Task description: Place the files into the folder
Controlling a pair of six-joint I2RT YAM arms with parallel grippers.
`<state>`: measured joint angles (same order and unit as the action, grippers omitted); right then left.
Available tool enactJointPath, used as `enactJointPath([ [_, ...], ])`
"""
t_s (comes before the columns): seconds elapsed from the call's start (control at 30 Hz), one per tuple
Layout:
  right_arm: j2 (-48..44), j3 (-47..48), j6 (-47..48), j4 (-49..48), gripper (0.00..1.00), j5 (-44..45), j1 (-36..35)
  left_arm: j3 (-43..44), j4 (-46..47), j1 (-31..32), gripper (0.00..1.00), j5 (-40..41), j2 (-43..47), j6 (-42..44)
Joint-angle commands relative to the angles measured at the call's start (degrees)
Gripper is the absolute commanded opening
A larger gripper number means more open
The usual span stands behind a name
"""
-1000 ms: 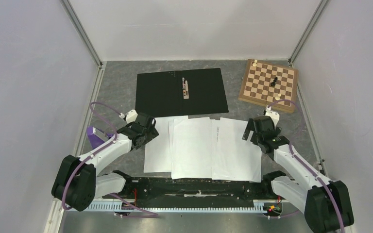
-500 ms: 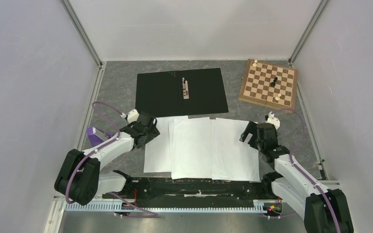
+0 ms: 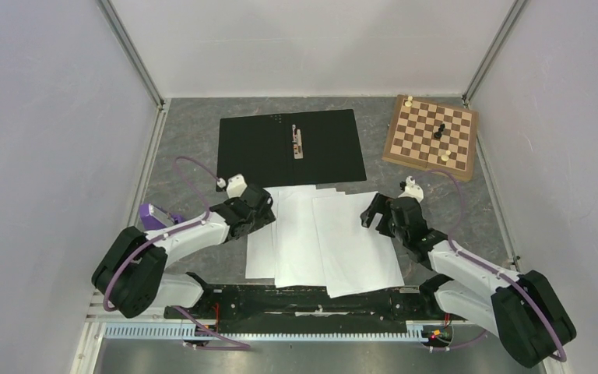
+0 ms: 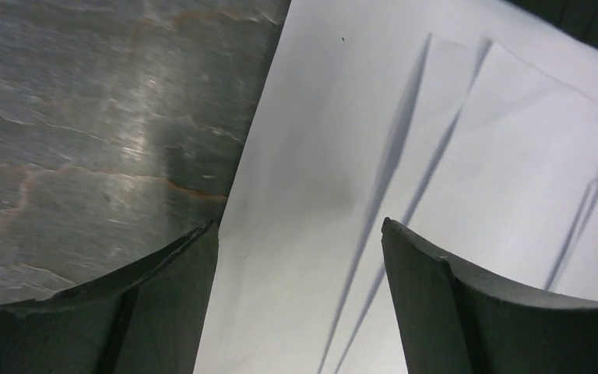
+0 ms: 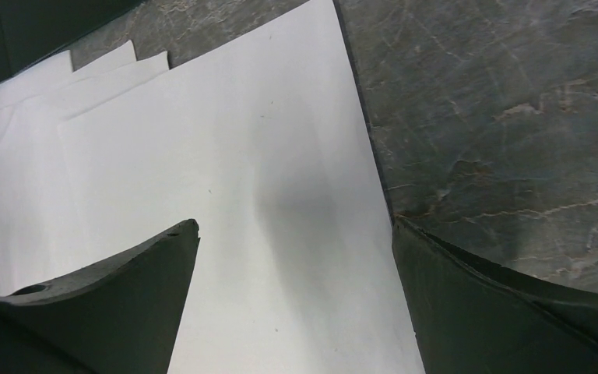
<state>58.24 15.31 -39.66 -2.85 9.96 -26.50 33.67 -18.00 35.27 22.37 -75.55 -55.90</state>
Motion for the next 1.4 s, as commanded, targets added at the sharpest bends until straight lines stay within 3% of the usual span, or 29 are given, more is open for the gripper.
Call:
enactJointPath([
  [0.0, 4.35, -0.21, -3.0, 4.43, 0.98, -2.4, -1.65, -0.4, -1.42, 5.21, 0.83, -3.09, -3.05, -7.47],
  [0.23, 9.39, 5.01, 1.81, 6.43, 0.98, 0.45, -1.58, 2.35, -4.15, 10.87, 0.83, -2.94, -3.38, -8.57],
  [0.43, 2.48, 4.36, 5.25, 15.45, 0.98, 2.61, 2.2, 5.09, -11.22, 10.7, 0.87, -0.93, -0.01, 0.79],
  [0.67, -6.67, -0.79, 0.37, 24.31, 0.98, -0.57, -0.69, 4.17, -8.92, 9.01, 0.89, -9.98, 1.7, 10.96],
  [0.77, -10.77, -3.36, -2.72, 26.17, 0.98, -2.07, -3.03, 3.05, -6.35, 7.83, 0.89, -15.15, 0.51, 12.7],
  [1.0, -15.13, -2.78, -5.36, 33.89, 0.98, -2.44, -6.96, 1.85, -4.14, 7.28, 0.89, -19.1, -2.21, 13.52],
  [1.13, -13.64, -3.67, -6.22, 32.58, 0.98, -5.16, -9.3, 1.2, -1.81, 7.36, 0.89, -22.04, -3.57, 13.28],
  [1.37, -2.94, -0.76, -11.41, 21.42, 0.98, -5.05, -19.04, 0.22, 1.09, 7.62, 0.89, -25.84, -4.76, 11.19],
])
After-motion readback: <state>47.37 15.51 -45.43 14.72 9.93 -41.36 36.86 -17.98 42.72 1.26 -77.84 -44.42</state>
